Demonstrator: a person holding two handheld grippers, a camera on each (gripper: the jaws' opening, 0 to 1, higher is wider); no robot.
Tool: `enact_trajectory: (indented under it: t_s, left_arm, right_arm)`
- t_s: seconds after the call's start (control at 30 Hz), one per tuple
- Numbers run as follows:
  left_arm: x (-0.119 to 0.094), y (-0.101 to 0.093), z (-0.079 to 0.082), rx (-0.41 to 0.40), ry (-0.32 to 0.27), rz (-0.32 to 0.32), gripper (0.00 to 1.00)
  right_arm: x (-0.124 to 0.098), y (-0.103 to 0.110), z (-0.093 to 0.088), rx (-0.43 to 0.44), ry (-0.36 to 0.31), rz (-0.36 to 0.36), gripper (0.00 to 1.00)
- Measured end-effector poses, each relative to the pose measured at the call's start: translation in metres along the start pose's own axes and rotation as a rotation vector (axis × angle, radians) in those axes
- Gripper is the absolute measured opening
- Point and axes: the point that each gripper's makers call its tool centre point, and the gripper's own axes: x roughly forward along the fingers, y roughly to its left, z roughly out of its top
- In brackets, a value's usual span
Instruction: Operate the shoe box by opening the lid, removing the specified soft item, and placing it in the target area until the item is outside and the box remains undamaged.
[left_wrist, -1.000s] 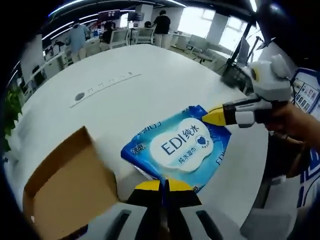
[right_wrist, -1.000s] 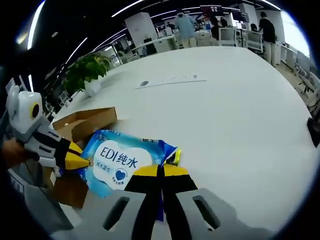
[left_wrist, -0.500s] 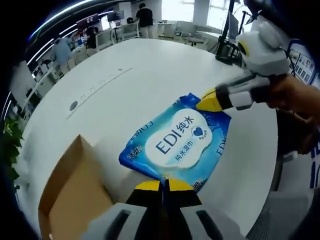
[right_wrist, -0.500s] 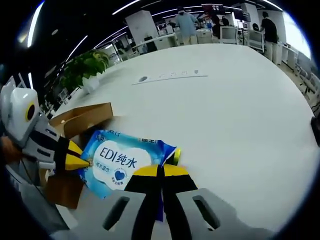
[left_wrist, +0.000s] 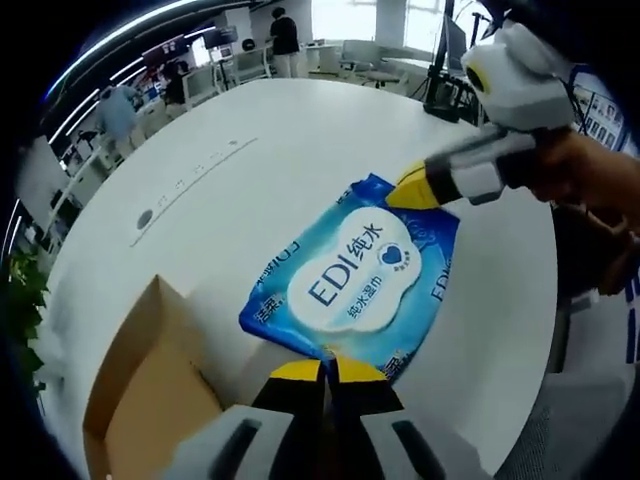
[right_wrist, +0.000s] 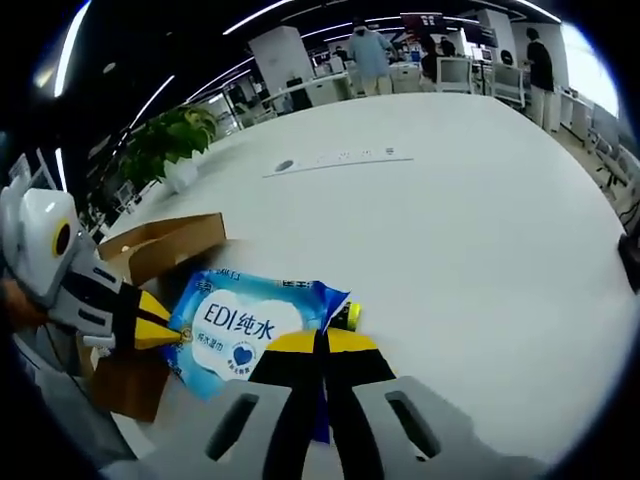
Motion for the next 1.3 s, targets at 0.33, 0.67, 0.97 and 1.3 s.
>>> enact_trajectory:
  t_s: [0.33,0.67,0.97,1.3]
  left_arm:
    - [-0.01,0.005,0.002,-0.039,-0.027,0.001,0.06]
    - [-0.03,0.0,0.014,-0.099,-0.111,-0.042,0.19]
    - [-0.05,-0.004,0.017,-0.122,-0.187,-0.072,0.29]
    - [-0.075,0.001,0.005,-0.162,-0.241,-0.089,0.37]
  right_arm:
    - [0.0,-0.001,-0.001,-0.033,0.003,-0.008,0.04]
    - [-0.008,0.002,0.001,-0.063,-0.005,-0.014,0.18]
    - [-0.026,0.008,0.007,-0.107,-0.016,-0.016,0.22]
    - [-0.05,0.024,0.01,-0.167,-0.018,-0.011,0.27]
